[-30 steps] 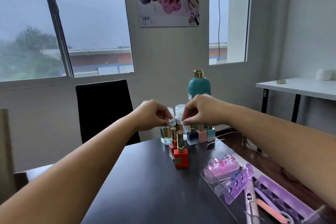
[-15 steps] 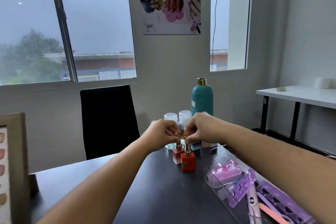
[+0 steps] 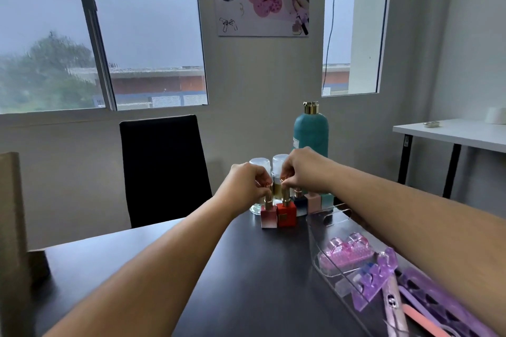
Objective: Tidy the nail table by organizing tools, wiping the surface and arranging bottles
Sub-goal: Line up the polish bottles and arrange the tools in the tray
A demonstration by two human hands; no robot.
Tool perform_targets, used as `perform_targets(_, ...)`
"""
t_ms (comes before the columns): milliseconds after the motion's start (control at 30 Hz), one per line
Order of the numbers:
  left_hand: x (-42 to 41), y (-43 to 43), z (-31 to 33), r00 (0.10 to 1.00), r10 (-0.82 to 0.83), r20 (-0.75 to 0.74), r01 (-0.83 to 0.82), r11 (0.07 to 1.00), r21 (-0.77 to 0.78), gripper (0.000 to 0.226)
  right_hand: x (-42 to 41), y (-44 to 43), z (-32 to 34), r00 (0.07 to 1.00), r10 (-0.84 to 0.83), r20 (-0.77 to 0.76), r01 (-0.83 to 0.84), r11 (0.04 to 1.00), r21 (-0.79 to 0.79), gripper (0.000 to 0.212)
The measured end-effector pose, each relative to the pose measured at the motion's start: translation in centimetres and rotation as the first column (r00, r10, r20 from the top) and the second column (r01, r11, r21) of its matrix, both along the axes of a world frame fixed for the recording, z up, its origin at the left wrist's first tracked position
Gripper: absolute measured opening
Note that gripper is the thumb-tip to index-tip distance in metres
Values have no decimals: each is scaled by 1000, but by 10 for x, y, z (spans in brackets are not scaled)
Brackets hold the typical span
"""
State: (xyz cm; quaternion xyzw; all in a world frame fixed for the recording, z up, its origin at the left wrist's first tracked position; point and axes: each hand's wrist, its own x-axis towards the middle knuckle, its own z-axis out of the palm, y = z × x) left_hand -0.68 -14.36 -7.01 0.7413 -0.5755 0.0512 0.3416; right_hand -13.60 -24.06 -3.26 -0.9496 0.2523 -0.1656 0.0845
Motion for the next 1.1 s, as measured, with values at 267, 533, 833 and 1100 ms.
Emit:
perform_targets(267, 0, -10, -3, 999, 34, 30, -34, 999, -29, 13, 8, -9, -3, 1000, -17, 13, 17, 1000, 8, 18)
perform_targets(533, 4, -12, -5, 999, 49, 14, -48, 998, -30, 13, 14, -14, -4, 999, -13, 39, 12, 1000, 10, 18)
perform_targets(833, 4, -14, -5, 999, 42, -2, -42, 998, -39, 11, 16, -15, -4, 1000, -14, 20, 14, 1000, -3, 20)
perform_targets(1100, 6, -16, -4, 999, 51, -5, -51, 998, -29, 12, 15, -16, -1, 1000, -9, 8, 8, 1000, 3, 18)
